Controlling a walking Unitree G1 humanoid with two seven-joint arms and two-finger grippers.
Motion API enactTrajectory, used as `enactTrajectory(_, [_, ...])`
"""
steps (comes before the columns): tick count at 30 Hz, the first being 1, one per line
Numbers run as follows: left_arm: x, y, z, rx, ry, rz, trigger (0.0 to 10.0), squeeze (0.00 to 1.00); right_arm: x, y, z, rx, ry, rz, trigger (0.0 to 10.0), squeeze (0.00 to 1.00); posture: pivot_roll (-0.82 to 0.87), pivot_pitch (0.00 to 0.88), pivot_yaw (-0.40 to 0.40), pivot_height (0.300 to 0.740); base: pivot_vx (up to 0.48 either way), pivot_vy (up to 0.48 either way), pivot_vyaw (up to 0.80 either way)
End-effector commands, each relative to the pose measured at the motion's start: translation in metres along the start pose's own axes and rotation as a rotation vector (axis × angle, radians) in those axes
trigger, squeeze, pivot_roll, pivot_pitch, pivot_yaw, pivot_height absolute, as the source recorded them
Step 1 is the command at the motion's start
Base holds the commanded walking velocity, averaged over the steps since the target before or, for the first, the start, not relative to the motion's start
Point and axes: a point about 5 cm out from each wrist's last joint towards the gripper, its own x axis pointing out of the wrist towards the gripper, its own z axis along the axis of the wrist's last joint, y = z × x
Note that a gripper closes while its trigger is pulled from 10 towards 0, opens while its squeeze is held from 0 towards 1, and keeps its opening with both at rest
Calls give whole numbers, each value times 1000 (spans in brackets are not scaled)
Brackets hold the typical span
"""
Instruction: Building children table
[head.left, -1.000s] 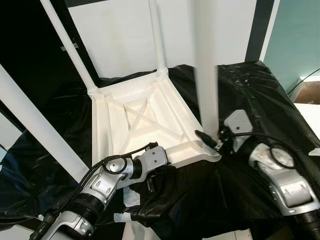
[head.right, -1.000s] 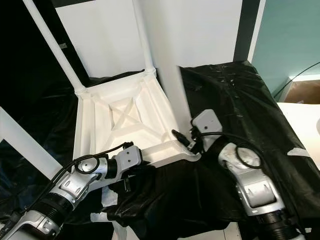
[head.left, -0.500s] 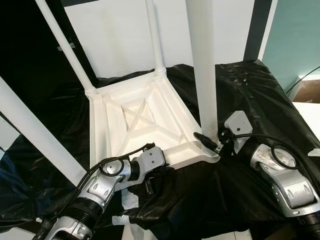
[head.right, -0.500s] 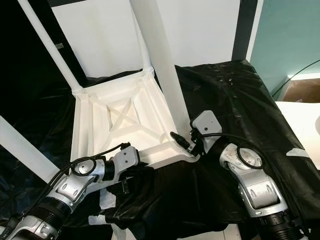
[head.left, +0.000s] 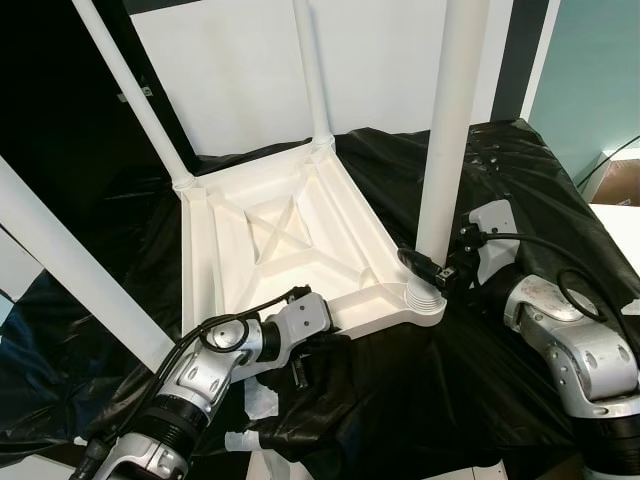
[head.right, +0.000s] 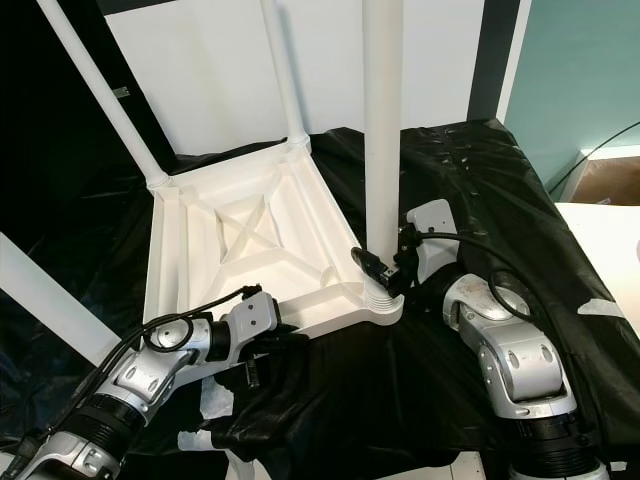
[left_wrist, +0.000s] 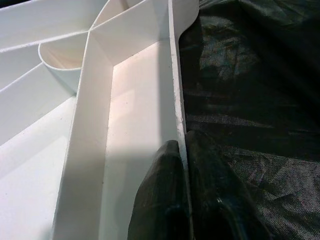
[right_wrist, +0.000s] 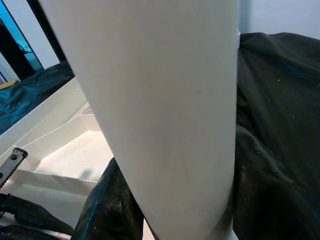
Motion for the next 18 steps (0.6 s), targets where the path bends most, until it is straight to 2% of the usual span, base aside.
enactTrajectory(1, [-6, 18, 5, -19, -43, 217, 10000, 0, 6, 20, -32, 142, 150, 120, 10000, 0, -89, 0, 112, 740, 0, 0, 0])
enactTrajectory(4, [-7, 18, 5, -29, -53, 227, 10000, 0, 4, 21, -34, 143, 175, 130, 10000, 0, -87, 0, 109, 740, 0, 0, 0])
enactTrajectory(5, [-8, 19, 10, -35, -102, 246, 10000, 0, 3, 23, -37, 142, 193, 131, 10000, 0, -83, 0, 105, 740, 0, 0, 0])
enactTrajectory(6, [-8, 19, 10, -35, -102, 246, 10000, 0, 3, 23, -37, 142, 193, 131, 10000, 0, -83, 0, 105, 740, 0, 0, 0])
enactTrajectory(7, [-9, 23, 18, -39, -171, 282, 10000, 0, 6, 24, -39, 117, 153, 80, 10000, 0, -82, 0, 103, 740, 0, 0, 0])
enactTrajectory(8, [-9, 23, 18, -39, -171, 282, 10000, 0, 6, 24, -39, 117, 153, 80, 10000, 0, -82, 0, 103, 740, 0, 0, 0])
enactTrajectory(10, [-11, 32, 30, -33, -282, 378, 10000, 0, 11, 31, -46, 103, 99, 2, 10000, 0, -79, 0, 106, 740, 0, 0, 0])
enactTrajectory(17, [-11, 34, 33, -27, -312, 405, 10000, 0, 13, 42, -52, 121, 67, 21, 10000, 0, -71, 0, 110, 740, 0, 0, 0])
enactTrajectory(18, [-11, 33, 33, -22, -307, 395, 10000, 0, 13, 41, -53, 126, 33, 3, 10000, 0, -68, 0, 112, 740, 0, 0, 0])
